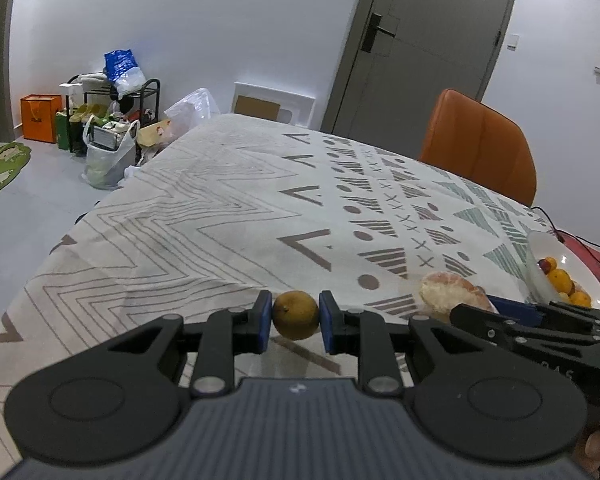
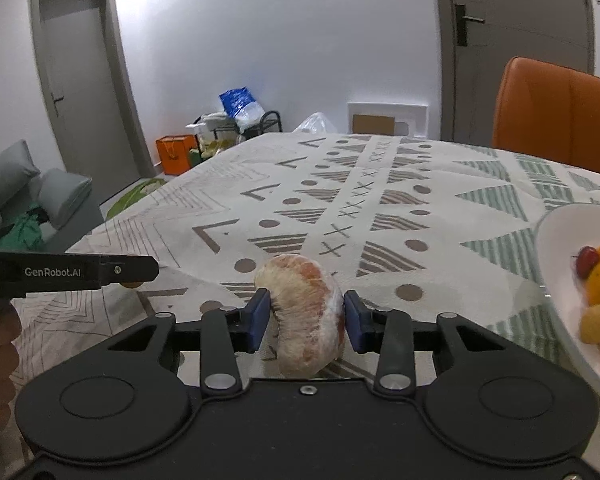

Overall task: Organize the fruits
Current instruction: 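Carry both held fruits over the white plate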

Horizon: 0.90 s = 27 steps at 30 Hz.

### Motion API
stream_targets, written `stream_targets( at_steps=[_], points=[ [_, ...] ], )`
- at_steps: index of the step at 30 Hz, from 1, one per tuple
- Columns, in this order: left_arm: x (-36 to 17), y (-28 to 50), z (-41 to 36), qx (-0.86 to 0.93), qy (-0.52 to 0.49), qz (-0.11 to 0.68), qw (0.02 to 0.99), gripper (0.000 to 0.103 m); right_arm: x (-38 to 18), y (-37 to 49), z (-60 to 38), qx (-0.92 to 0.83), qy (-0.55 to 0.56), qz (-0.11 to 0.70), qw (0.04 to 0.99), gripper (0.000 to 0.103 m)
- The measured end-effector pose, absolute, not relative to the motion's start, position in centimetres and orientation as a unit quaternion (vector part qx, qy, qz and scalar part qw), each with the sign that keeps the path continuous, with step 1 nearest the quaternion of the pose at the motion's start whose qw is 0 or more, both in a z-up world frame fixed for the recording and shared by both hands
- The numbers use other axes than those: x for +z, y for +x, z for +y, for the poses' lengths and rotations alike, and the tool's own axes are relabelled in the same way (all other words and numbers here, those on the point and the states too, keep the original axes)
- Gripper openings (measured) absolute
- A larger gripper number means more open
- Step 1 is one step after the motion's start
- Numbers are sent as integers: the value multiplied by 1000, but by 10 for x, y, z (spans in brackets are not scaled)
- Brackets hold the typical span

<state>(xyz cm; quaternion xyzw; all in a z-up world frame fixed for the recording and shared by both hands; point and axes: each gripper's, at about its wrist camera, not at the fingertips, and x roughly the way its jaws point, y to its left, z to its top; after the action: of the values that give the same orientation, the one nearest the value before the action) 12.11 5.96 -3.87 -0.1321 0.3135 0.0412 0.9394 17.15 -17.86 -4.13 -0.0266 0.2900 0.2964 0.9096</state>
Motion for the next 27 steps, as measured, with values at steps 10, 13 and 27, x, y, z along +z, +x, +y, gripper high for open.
stream_targets(
  at_steps=[10,13,27],
  points=[
    [-27,120,38,15,-120,302,946,23,-28,160,-210,265,-6,272,925,38],
    [-24,122,31,7,-116,299,947,23,-25,158,-220,251,0,266,931,38],
    [-15,139,-6,-39,-96,292,951,23,-14,157,-271,159,19,242,957,38]
  ],
)
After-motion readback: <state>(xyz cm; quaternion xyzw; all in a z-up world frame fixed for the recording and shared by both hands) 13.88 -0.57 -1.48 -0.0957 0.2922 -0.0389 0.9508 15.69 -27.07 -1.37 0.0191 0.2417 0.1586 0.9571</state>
